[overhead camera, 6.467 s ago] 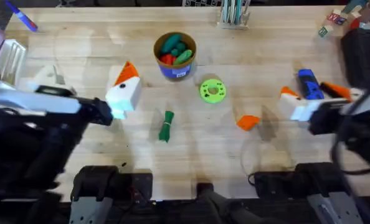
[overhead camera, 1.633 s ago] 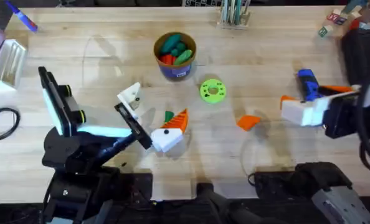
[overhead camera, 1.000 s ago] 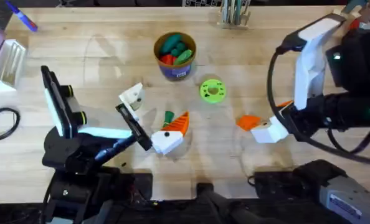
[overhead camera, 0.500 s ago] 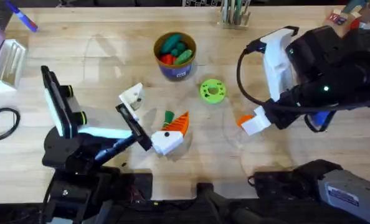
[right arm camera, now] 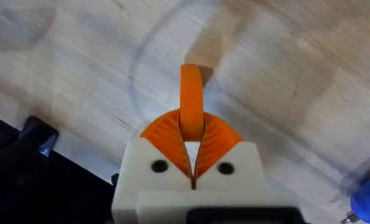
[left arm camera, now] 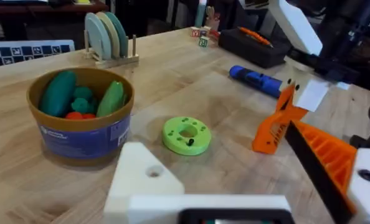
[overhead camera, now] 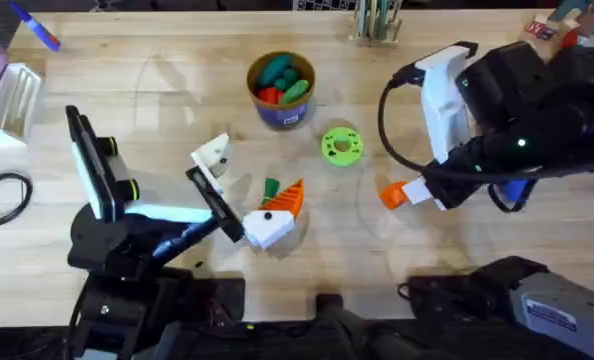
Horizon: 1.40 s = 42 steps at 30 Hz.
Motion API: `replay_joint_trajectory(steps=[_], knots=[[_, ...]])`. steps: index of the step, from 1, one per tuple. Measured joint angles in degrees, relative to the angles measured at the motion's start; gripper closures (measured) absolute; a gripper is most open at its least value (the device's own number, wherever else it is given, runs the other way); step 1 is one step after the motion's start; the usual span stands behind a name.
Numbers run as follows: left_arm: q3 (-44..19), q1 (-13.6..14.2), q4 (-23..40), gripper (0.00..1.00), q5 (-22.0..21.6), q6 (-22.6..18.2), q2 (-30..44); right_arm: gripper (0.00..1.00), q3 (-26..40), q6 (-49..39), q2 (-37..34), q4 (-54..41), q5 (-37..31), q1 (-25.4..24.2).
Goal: Pick up the gripper from the table and insert it into the empty holder that is missing its gripper. Then pick up a screw, insert it into the mounting hole, and use the screwdriver to tighten it. Finally, clean up the table by picking up the vegetable and placing it into the bucket.
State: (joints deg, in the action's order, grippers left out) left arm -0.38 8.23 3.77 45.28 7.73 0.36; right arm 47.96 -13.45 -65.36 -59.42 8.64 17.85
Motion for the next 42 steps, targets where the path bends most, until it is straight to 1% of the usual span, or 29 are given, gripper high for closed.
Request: replay_joint_trajectory(steps=[3, 6, 8, 11, 15, 18, 21, 27, 29, 33, 38, 42], knots=[[0.0, 0.0, 0.0, 0.015, 0.0, 0.0, 0.0, 0.989, 1.3, 0.0, 0.4, -0.4, 0.6, 0.0], [0.0, 0.0, 0.0, 0.015, 0.0, 0.0, 0.0, 0.990, 3.7, 0.2, 2.1, 0.4, 3.7, 0.0], [0.0, 0.0, 0.0, 0.015, 0.0, 0.0, 0.0, 0.991, 5.1, 1.9, 3.9, 4.6, 7.6, 0.0], [0.0, 0.0, 0.0, 0.015, 0.0, 0.0, 0.0, 0.992, 6.1, 7.1, 5.5, 13.9, 14.5, 0.0], [0.0, 0.0, 0.0, 0.015, 0.0, 0.0, 0.0, 0.992, 6.6, 14.2, 4.6, 22.9, 24.1, 0.0], [0.0, 0.0, 0.0, 0.015, 0.0, 0.0, 0.0, 0.992, 6.6, 20.0, 1.3, 26.5, 30.0, 0.0], [0.0, 0.0, 0.0, 0.014, 0.0, 0.0, 0.0, 0.992, 6.6, 24.8, -3.5, 28.4, 35.8, 0.0], [0.0, 0.0, 0.0, 0.015, 0.3, 0.0, 0.0, 0.992, 6.6, 31.9, -14.7, 34.5, 51.9, 0.0], [0.0, 0.0, 0.1, 0.015, 1.1, -0.7, 0.0, 0.992, 6.6, 33.9, -18.5, 35.3, 57.0, 0.0], [0.0, 0.0, 0.2, 0.016, 3.1, -2.8, 0.0, 0.992, 6.6, 36.7, -24.7, 35.5, 64.9, 0.5], [0.0, 0.0, 0.3, 0.015, 4.1, -3.9, 0.0, 0.992, 6.6, 38.1, -28.8, 36.3, 69.8, 2.3], [0.0, 0.0, 0.3, 0.015, 4.5, -4.2, 0.0, 0.992, 6.6, 40.5, -29.0, 41.8, 71.2, 4.2]])
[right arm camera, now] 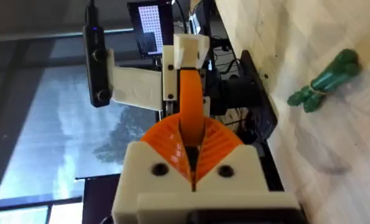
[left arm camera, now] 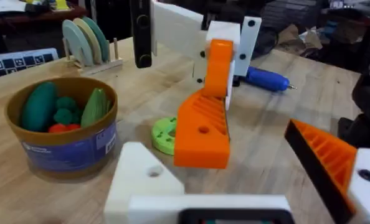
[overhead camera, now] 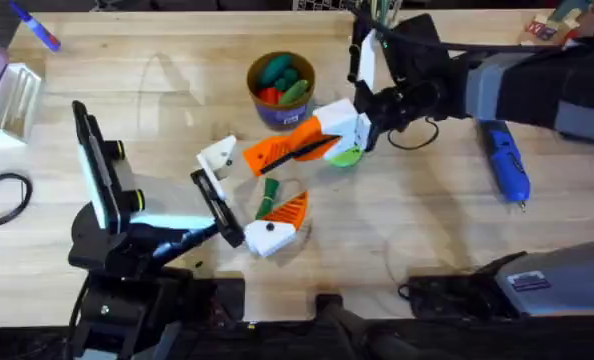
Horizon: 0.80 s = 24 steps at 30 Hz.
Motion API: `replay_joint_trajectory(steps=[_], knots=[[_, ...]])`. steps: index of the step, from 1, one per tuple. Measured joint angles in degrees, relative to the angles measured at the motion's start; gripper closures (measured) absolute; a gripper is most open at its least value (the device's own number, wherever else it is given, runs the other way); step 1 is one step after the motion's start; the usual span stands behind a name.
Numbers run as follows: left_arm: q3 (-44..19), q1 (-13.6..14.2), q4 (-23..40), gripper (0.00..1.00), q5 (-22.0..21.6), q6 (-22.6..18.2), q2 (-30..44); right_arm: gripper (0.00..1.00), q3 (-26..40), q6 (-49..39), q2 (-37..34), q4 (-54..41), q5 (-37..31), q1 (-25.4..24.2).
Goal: Pick up the gripper from the table and insert it into the empty holder that is missing its gripper. Then pick up a screw, insert it into the mounting hole, and use the screwdriver to tighten it. Finally, clean up the table by picking up the vegetable and placing it into the bucket.
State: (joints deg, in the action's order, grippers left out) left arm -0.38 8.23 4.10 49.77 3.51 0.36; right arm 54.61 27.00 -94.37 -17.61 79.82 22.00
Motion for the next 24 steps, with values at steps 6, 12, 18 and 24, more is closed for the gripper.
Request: replay_joint_trajectory(steps=[6, 12, 18, 24], knots=[[0.0, 0.0, 0.0, 0.014, 0.0, -0.1, 0.0, 0.992, 0.0, 7.4, 0.0, 11.3, -0.1, 1.8], [0.0, 0.0, 0.0, 0.015, 0.1, -0.1, 0.0, 0.993, 0.0, 10.6, -0.3, 11.5, -0.5, 2.0], [0.0, 0.0, 0.0, 0.015, 0.1, -0.1, 0.0, 0.993, 0.0, 11.2, -2.5, 11.4, -0.5, 2.0], [0.0, 0.0, 0.0, 0.016, 0.1, -0.1, 0.0, 0.993, 0.0, 11.2, -4.3, 11.5, -0.5, 2.0]])
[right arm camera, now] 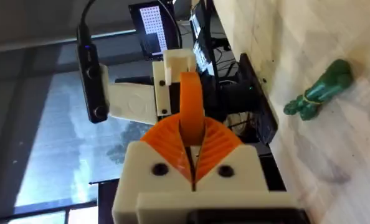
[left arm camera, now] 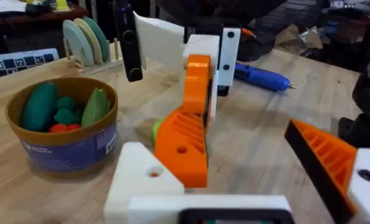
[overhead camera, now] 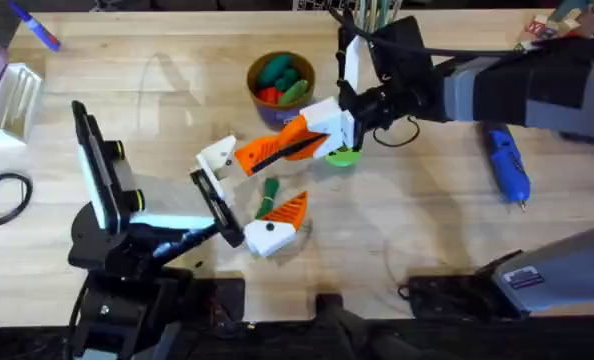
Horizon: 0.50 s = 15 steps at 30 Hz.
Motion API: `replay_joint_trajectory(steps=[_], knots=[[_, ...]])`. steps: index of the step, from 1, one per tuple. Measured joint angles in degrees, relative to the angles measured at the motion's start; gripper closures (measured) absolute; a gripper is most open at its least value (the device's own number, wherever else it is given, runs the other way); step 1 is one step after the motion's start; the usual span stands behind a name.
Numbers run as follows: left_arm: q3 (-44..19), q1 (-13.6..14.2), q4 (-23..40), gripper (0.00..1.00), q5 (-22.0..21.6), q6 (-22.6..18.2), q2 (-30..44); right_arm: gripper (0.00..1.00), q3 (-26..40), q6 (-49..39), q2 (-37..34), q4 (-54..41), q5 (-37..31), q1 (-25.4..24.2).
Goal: Pick up the gripper from the table and insert it into the empty holder that is missing its gripper. Then pick up a screw, insert it into the mounting hole, and use the screwdriver to tighten it. Finally, clean up the table by picking up the vegetable and placing it into the bucket.
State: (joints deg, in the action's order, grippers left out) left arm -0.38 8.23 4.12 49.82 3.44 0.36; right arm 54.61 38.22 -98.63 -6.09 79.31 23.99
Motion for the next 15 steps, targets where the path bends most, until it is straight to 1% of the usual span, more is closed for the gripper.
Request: replay_joint_trajectory(steps=[3, 9, 15], knots=[[0.0, 0.0, 0.0, 0.015, -0.1, 0.0, 0.0, 0.993, 0.0, 0.9, 0.0, 1.3, -0.1, 0.0], [0.0, 0.0, 0.0, 0.015, -0.5, -0.4, 0.0, 0.993, 0.0, 6.7, 0.0, 10.9, -0.3, 0.1], [0.0, -0.1, -0.1, 0.016, -1.3, -0.6, -0.1, 0.993, 0.0, 10.4, 0.0, 13.1, -1.8, 1.2]])
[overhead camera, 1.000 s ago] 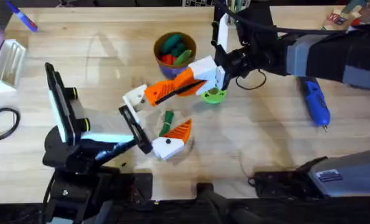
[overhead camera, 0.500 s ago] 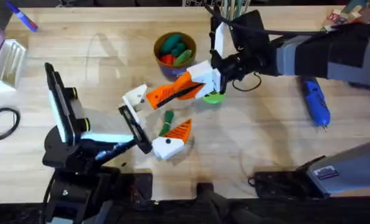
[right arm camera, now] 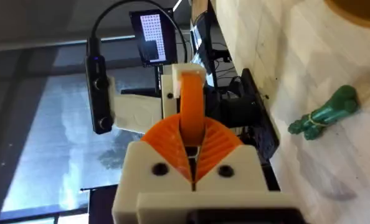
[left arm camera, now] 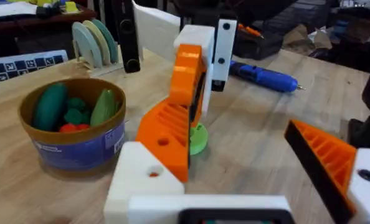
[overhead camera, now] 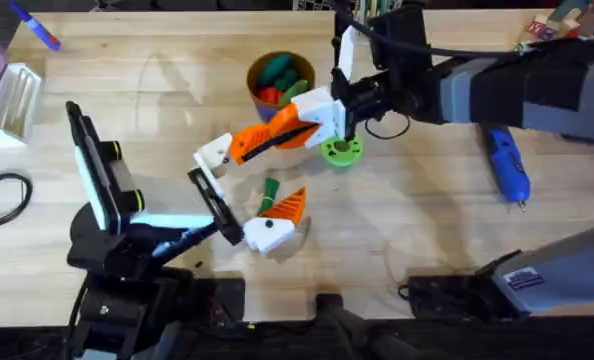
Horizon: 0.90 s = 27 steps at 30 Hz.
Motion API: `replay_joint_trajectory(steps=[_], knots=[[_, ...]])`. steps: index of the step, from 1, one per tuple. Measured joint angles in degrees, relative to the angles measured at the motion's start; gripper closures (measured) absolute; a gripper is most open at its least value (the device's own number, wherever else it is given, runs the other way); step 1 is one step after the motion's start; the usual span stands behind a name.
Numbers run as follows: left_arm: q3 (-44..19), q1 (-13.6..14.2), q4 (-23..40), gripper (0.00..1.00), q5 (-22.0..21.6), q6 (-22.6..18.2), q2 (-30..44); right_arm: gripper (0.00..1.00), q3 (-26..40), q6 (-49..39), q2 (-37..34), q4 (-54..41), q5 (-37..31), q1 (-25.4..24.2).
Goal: Pick up the gripper from the table and insert it into the empty holder that is missing its gripper. Then pick up a screw, insert it into the mounting hole, and use the screwdriver to tighten it. Finally, clean up the table by picking up the vegetable and placing it into the bucket.
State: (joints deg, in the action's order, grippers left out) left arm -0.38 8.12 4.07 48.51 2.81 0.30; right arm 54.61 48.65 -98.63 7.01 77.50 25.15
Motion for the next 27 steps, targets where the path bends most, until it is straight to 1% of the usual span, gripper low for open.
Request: replay_joint_trajectory(steps=[7, 15, 27], knots=[[0.0, -0.5, 0.0, 0.015, -1.5, 0.8, 0.0, 0.993, 0.2, 0.7, 0.0, 0.8, -5.1, 3.1], [0.0, -1.2, -0.2, 0.015, -4.5, 1.1, 0.0, 0.993, 0.5, 1.9, 0.0, 5.5, -10.1, 4.9], [-0.1, -1.3, -0.3, 0.015, -6.8, 0.3, 0.0, 0.994, 0.5, 4.5, 0.0, 11.1, -10.4, 5.8]])
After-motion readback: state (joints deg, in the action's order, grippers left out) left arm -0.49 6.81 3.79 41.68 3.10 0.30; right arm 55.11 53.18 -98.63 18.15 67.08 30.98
